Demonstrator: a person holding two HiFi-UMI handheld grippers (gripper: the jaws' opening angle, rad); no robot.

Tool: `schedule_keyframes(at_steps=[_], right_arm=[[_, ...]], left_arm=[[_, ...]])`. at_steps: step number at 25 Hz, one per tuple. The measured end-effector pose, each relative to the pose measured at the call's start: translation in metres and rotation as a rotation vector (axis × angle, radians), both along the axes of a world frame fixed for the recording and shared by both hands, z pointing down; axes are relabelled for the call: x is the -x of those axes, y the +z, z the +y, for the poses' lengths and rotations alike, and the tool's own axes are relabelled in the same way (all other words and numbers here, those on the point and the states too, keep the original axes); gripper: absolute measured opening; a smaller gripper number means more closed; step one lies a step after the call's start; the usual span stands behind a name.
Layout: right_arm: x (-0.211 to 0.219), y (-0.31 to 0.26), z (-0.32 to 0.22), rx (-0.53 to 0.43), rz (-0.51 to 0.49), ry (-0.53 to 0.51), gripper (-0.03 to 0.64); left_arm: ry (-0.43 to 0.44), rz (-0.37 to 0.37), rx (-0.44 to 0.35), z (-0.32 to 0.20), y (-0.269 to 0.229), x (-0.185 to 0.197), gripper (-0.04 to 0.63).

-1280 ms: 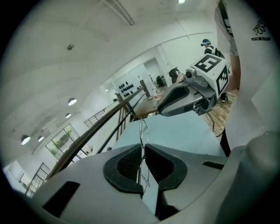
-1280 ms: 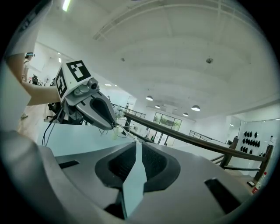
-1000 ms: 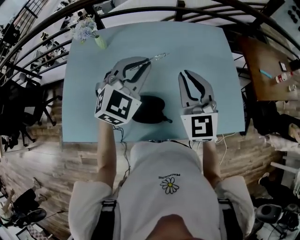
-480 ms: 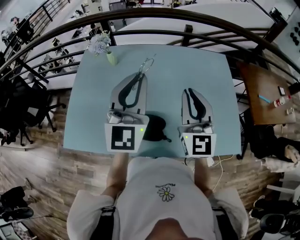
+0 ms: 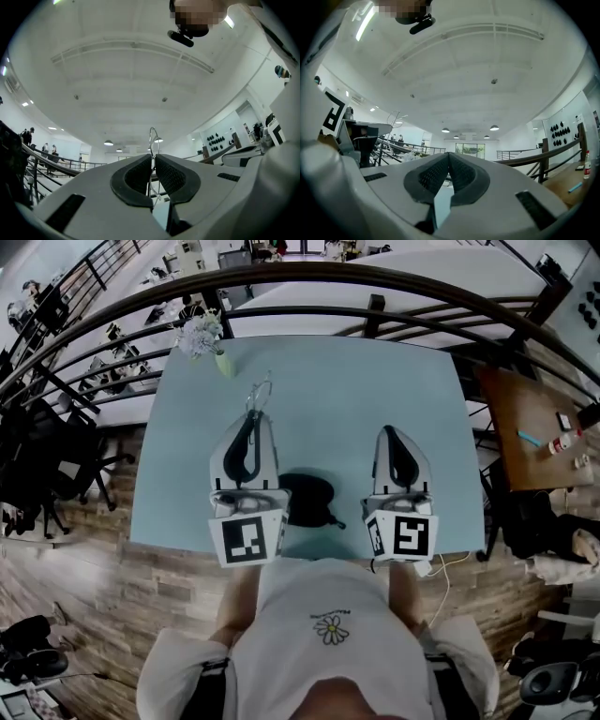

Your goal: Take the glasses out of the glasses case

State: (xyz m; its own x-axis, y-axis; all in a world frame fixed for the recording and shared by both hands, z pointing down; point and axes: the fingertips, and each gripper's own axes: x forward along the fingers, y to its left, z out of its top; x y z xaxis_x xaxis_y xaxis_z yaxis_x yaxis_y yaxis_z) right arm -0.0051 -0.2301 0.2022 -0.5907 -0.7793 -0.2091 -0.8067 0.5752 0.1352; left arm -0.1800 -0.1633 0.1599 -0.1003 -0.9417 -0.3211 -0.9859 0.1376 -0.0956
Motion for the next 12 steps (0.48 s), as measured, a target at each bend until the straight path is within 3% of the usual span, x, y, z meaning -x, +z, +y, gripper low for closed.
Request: schedule_keyframes(at_steps=[12], right_arm=[[0.0037, 0.0059, 0.005, 0.02, 0.012, -0.016, 0.009]], left_arm=[[0.029, -0.026, 0.028, -0.0041, 0.0081, 0.001, 0.035]])
